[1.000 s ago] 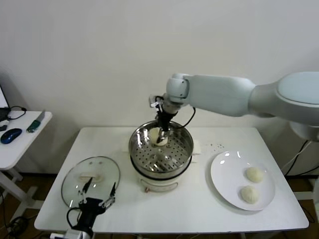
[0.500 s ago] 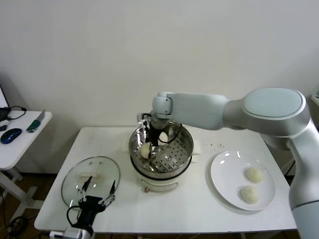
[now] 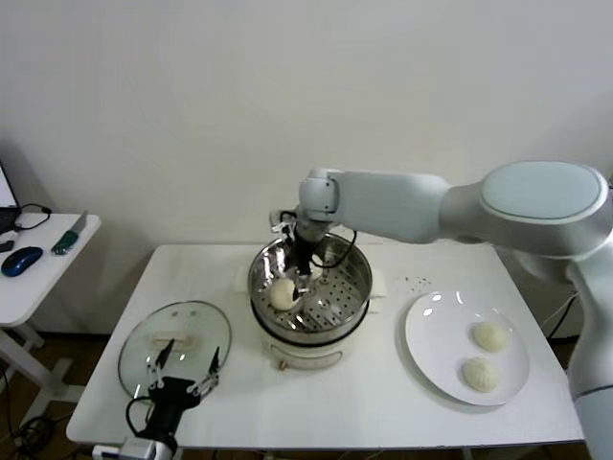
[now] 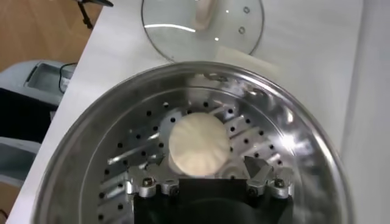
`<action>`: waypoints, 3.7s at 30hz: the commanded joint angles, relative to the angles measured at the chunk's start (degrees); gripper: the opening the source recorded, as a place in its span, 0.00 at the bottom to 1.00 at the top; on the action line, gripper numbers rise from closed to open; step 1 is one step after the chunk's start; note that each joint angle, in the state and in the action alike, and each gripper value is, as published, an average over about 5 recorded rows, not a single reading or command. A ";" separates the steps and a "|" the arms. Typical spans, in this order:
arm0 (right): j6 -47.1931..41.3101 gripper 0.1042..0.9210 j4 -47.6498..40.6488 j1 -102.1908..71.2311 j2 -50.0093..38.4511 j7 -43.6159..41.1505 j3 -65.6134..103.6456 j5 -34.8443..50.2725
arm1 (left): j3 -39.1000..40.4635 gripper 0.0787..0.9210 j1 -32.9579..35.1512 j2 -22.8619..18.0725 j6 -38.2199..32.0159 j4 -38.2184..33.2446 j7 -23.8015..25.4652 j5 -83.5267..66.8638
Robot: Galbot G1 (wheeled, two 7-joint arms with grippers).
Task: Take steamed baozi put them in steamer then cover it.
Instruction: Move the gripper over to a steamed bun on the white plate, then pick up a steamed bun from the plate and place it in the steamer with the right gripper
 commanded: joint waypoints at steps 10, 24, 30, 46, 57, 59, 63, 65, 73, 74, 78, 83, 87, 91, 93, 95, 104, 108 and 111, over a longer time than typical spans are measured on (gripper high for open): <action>2.01 0.88 26.43 8.25 -40.74 -2.97 2.46 -17.28 | 0.25 0.88 -0.96 -0.56 2.56 -0.81 -0.19 -0.32; 5.61 0.88 28.21 -23.39 -60.22 -5.26 19.78 -41.12 | 0.31 0.88 -0.91 -1.12 3.81 -0.80 -0.49 1.14; 7.27 0.88 24.08 -34.13 -60.04 -5.88 27.40 -46.69 | 0.11 0.88 -0.66 -1.62 3.81 -0.51 -0.53 1.31; 7.85 0.88 19.33 -37.77 -56.27 -5.90 29.54 -48.14 | 0.02 0.88 -1.11 -2.12 4.04 0.34 -0.69 1.84; 7.85 0.88 17.55 -38.37 -53.64 -5.46 30.41 -47.87 | -0.02 0.88 -1.10 -2.07 3.99 0.63 -0.69 1.98; 7.88 0.88 17.41 -38.09 -53.35 -5.48 30.30 -47.79 | -0.01 0.88 -1.13 -2.06 3.99 0.71 -0.69 2.00; 7.91 0.85 17.39 -37.36 -53.01 -5.57 29.75 -47.42 | -0.01 0.88 -1.14 -2.07 3.98 0.79 -0.69 2.05; 7.89 0.81 17.57 -37.18 -53.03 -5.61 29.46 -47.18 | -0.03 0.88 -1.09 -2.12 3.97 0.79 -0.70 2.10; 7.94 0.70 18.30 -35.30 -53.29 -5.74 27.80 -46.29 | -0.14 0.88 -1.03 -2.20 3.91 0.64 -0.72 2.11; 8.02 0.70 18.47 -34.74 -53.37 -5.77 27.45 -46.09 | -0.14 0.88 -0.99 -2.22 3.90 0.62 -0.72 2.11; 9.70 0.69 19.10 -28.74 -53.15 -6.23 23.72 -45.10 | -0.09 0.88 -0.89 -2.20 3.84 0.58 -0.72 2.04; 18.70 0.68 19.88 -12.07 -49.06 -8.06 12.29 -45.68 | 0.11 0.88 -0.95 -1.94 3.88 0.48 -0.70 2.02; 27.21 0.68 20.23 3.19 -41.36 -9.02 4.02 -46.21 | 0.26 0.88 -0.95 -1.97 3.90 0.38 -0.69 2.07; 32.02 0.68 19.32 11.88 -32.88 -9.81 0.79 -43.43 | 0.32 0.88 -0.83 -2.01 3.83 0.26 -0.68 2.12; 34.91 0.68 18.28 14.79 -28.48 -10.11 0.25 -42.02 | 0.23 0.88 -0.74 -1.99 3.80 0.16 -0.68 2.09; 37.64 0.68 17.54 16.97 -24.83 -10.37 0.27 -41.00 | 0.09 0.88 -0.63 -1.93 3.79 0.08 -0.68 2.03; 42.35 0.69 14.88 15.10 -11.92 -11.47 5.11 -39.76 | -0.19 0.88 -0.26 -1.79 3.71 0.27 -0.70 1.66; 41.96 0.69 13.84 10.37 -7.20 -11.75 7.50 -40.99 | -0.43 0.88 -0.02 -1.66 3.54 0.44 -0.69 1.41; 41.53 0.69 13.31 7.10 -4.71 -11.89 8.38 -41.83 | -0.74 0.88 0.24 -1.52 3.34 0.67 -0.69 1.15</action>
